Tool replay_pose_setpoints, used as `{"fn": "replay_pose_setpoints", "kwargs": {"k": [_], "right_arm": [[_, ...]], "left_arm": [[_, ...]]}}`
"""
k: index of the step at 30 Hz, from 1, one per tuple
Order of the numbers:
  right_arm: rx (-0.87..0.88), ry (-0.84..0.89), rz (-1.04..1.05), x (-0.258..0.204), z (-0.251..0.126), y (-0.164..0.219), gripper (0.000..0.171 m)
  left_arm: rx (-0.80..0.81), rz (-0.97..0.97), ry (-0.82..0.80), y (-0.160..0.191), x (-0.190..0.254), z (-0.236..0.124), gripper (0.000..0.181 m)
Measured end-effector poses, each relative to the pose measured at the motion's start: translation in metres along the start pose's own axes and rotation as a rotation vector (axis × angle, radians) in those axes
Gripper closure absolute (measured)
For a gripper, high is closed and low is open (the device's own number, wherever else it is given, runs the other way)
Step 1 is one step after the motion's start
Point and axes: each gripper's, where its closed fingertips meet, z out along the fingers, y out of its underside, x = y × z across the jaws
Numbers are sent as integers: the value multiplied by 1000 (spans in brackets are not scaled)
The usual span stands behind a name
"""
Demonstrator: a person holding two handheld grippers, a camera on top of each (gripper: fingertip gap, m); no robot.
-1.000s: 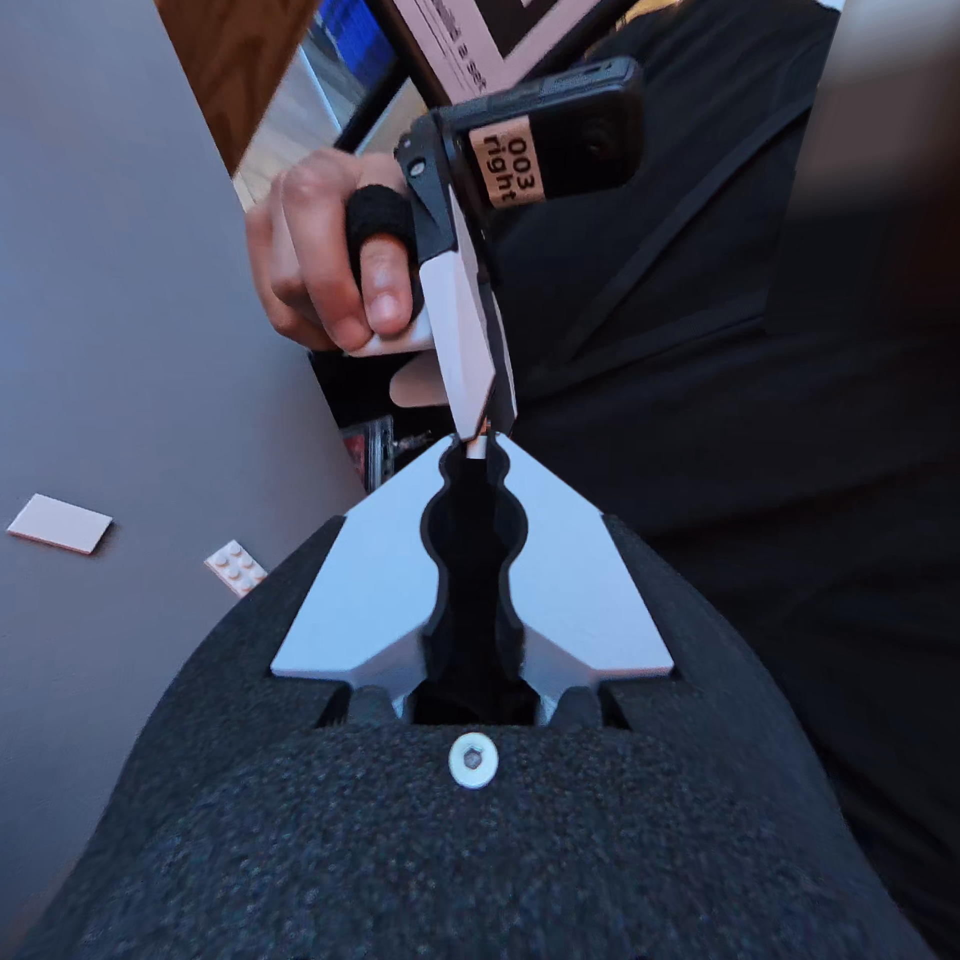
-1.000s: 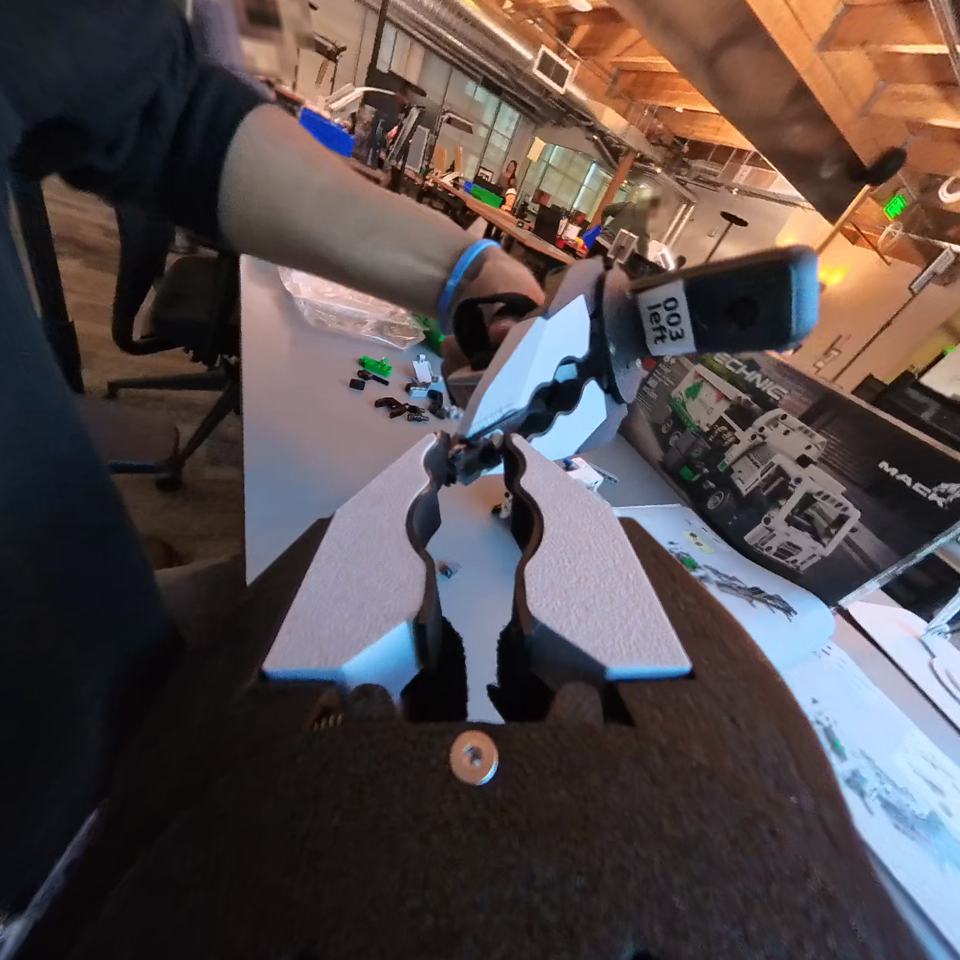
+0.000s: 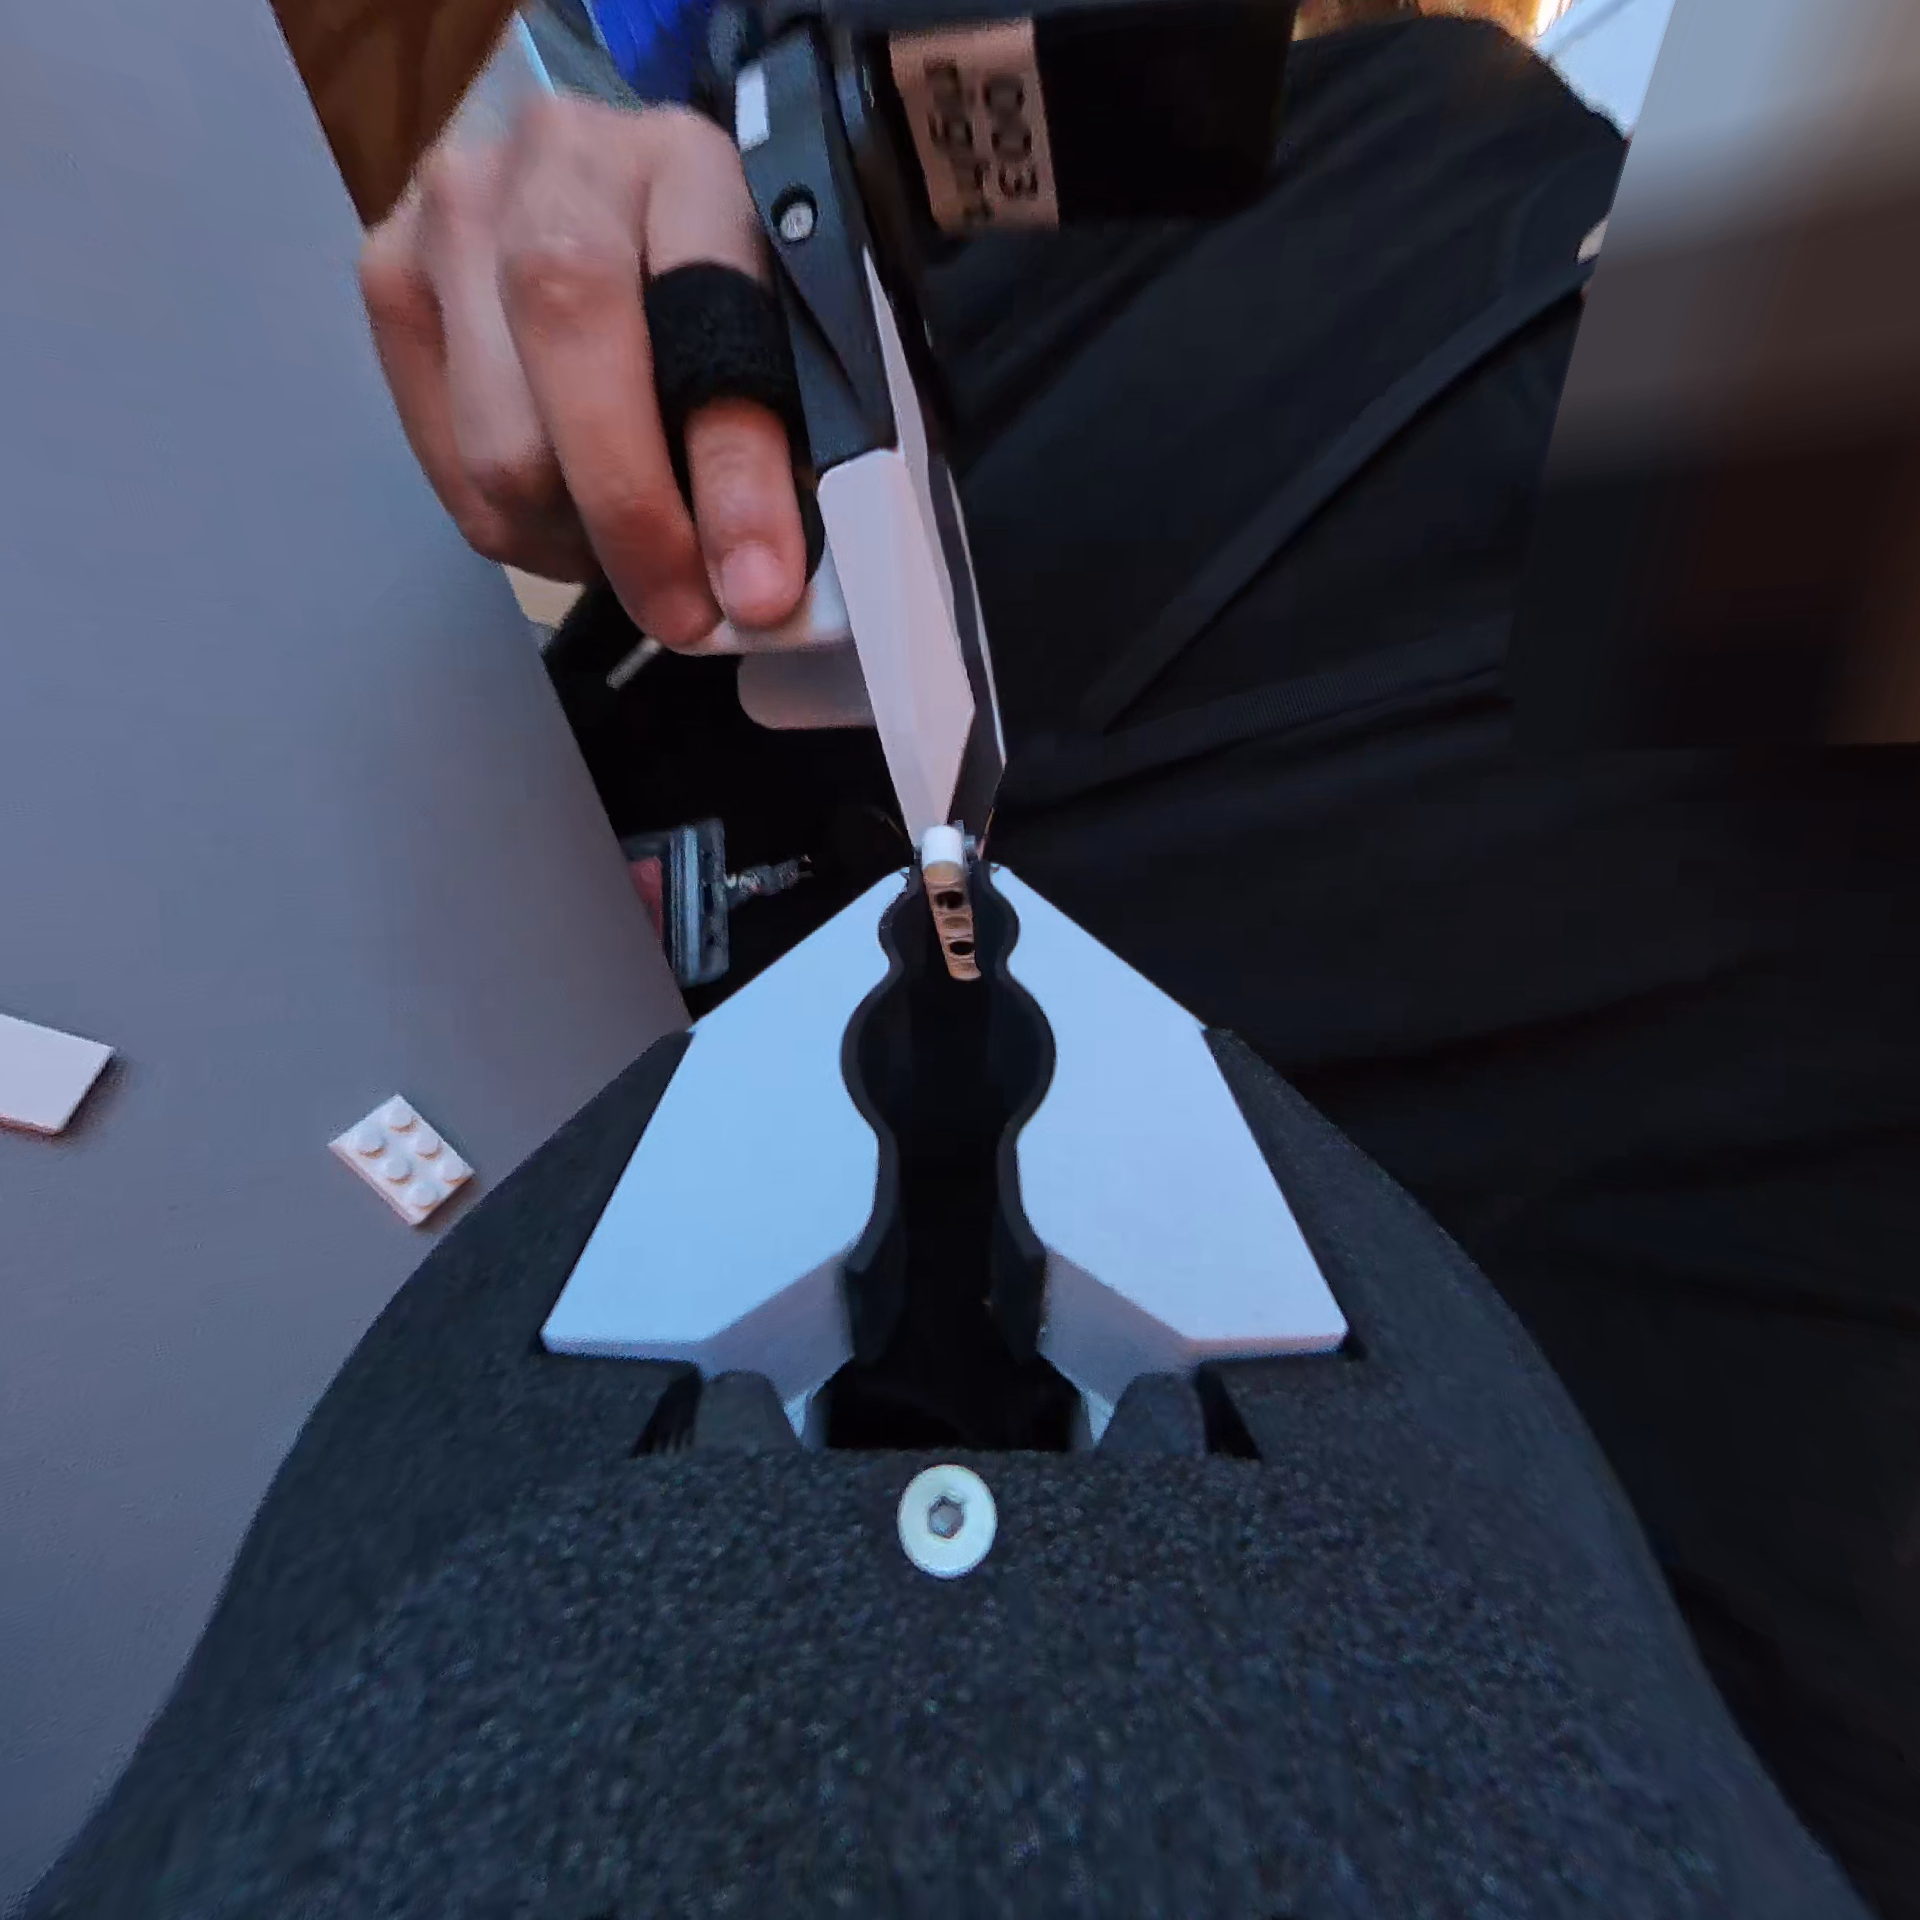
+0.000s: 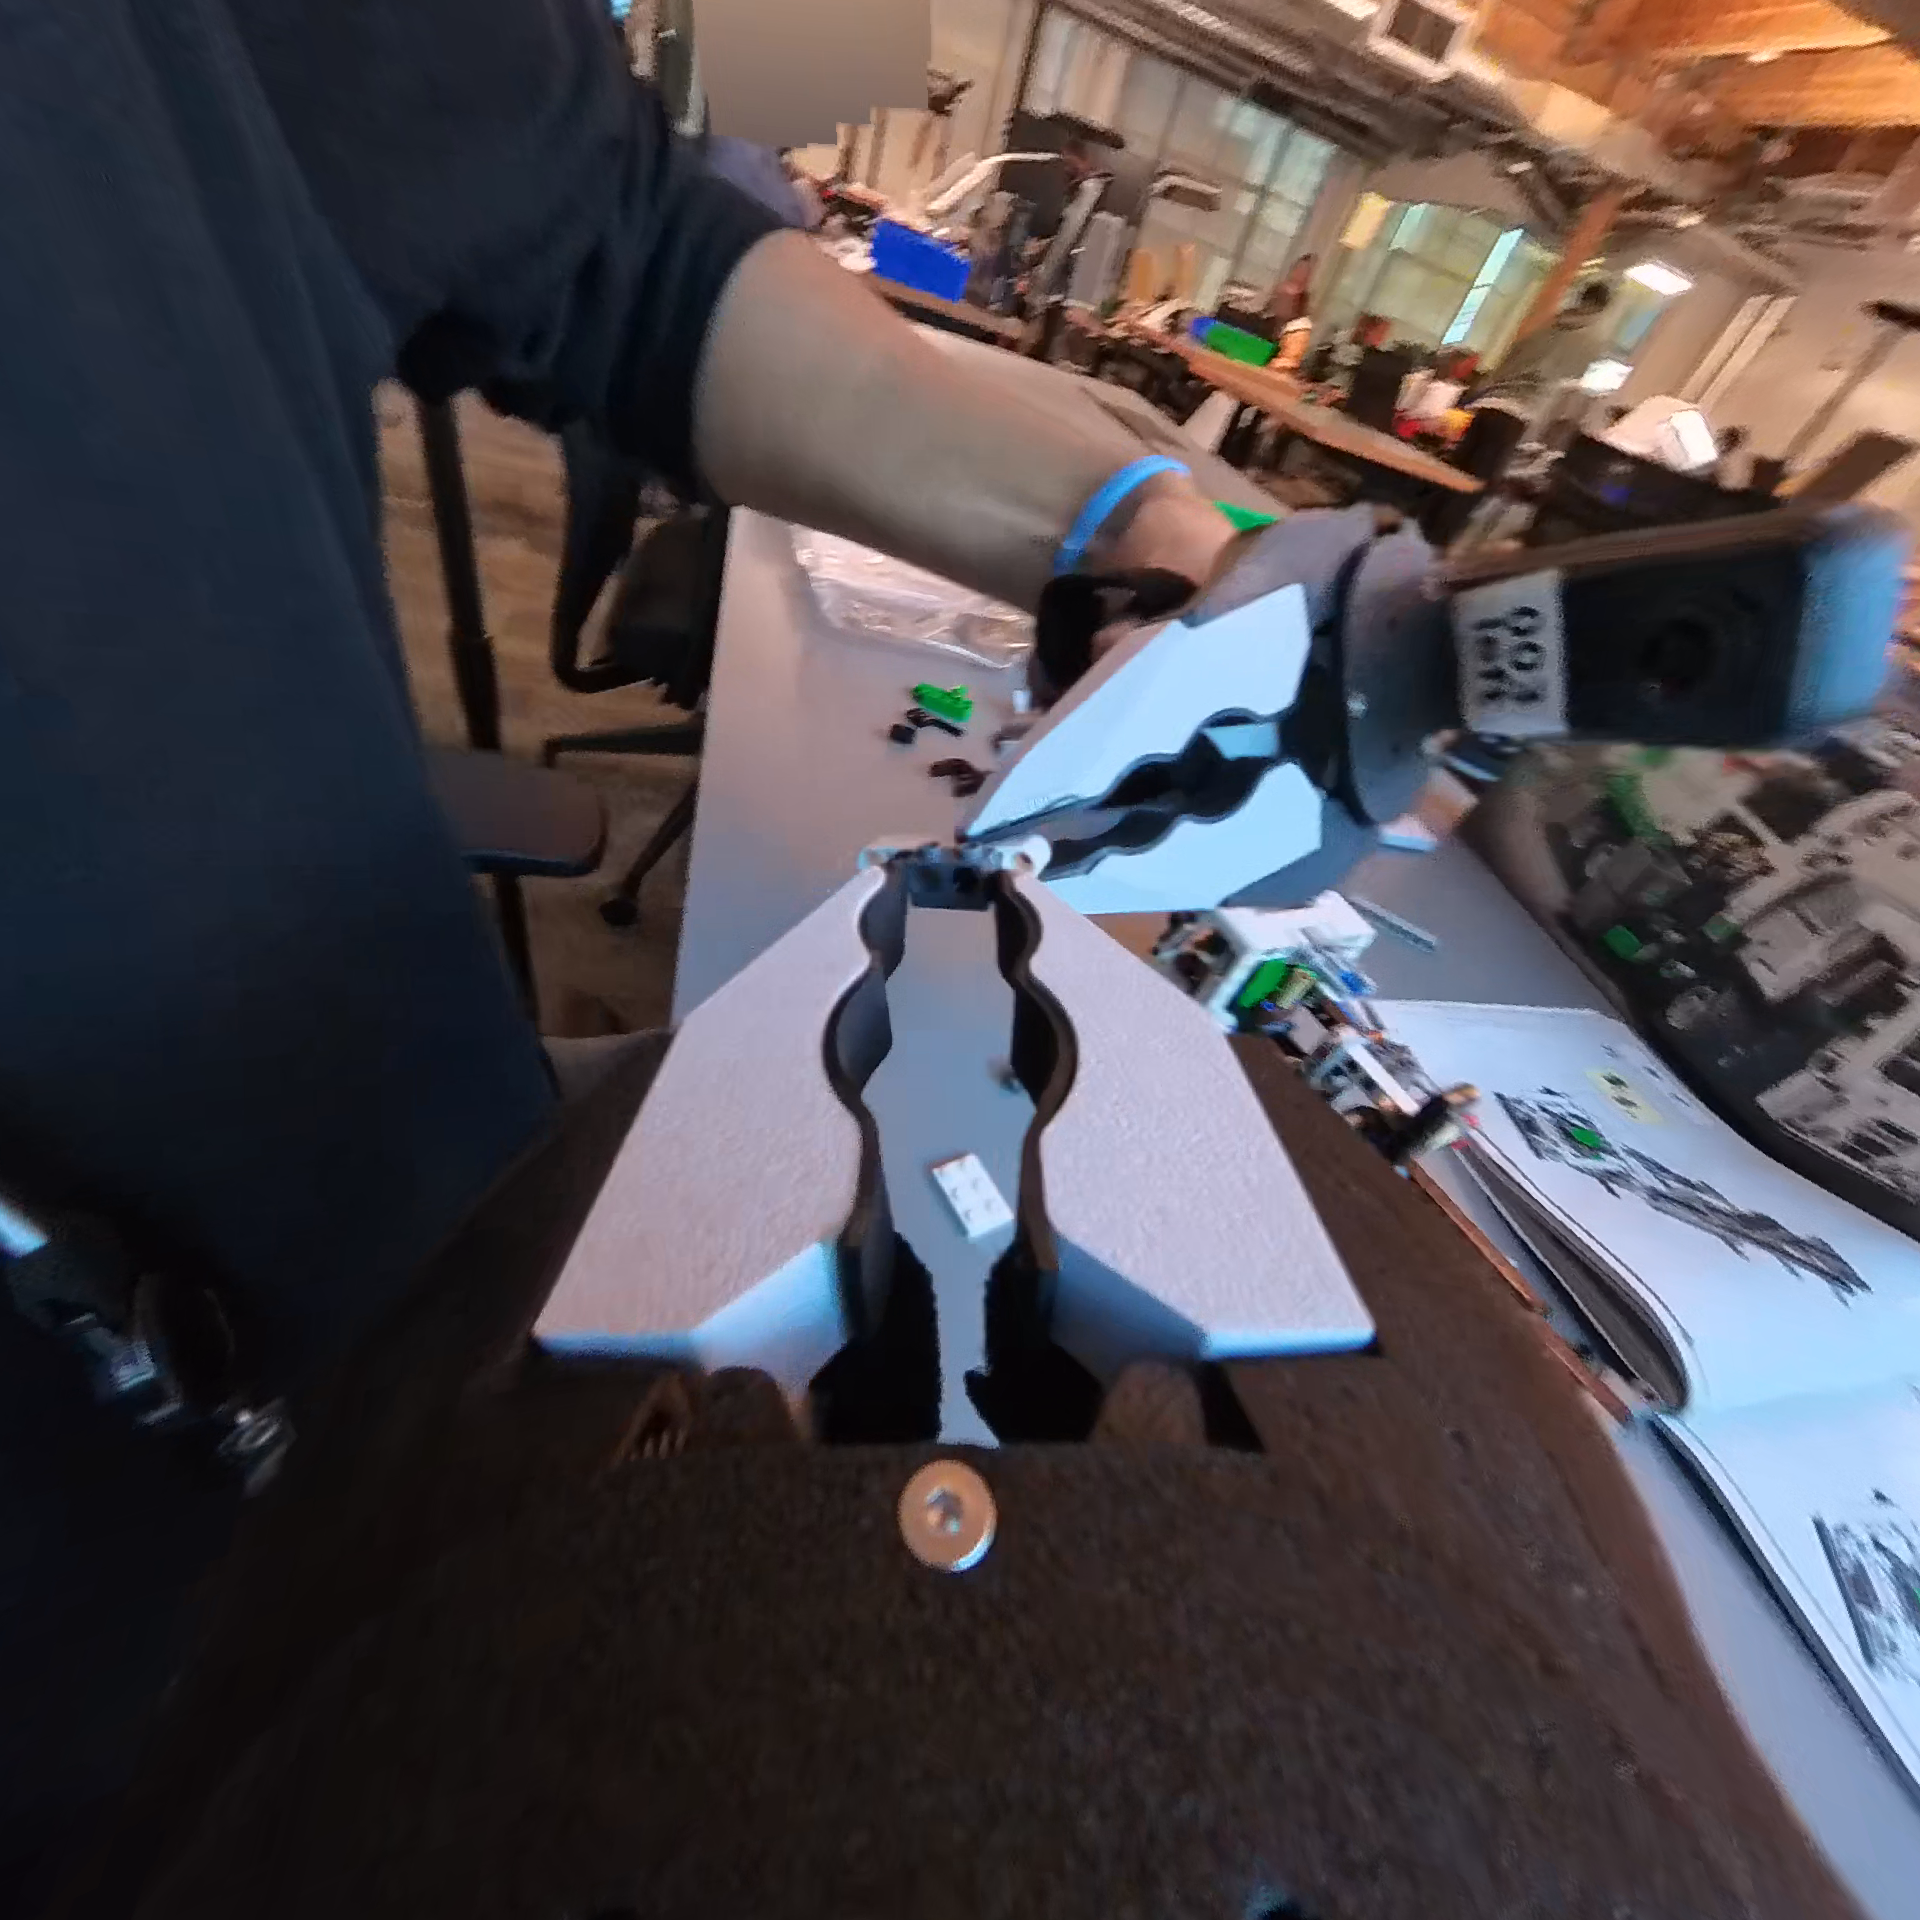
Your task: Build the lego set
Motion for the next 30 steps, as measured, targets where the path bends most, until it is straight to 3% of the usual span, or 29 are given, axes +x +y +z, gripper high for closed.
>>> {"fn": "replay_pose_setpoints", "kwargs": {"k": [6, 7, 10, 18, 30], "right_arm": [[31, 147, 60, 7, -5, 12, 155], [55, 129, 79, 5, -8, 11, 159], [82, 2, 145, -2, -14, 3, 145], [-21, -141, -11, -11, -5, 3, 141], [-2, 198, -72, 22, -18, 11, 154]], "left_arm": [[72, 5, -54, -2, -12, 0, 176], [48, 3, -34, 1, -10, 2, 175], [-48, -17, 1, 11, -8, 11, 176], [-172, -42, 47, 6, -4, 23, 175], [151, -56, 36, -33, -18, 9, 170]]}}
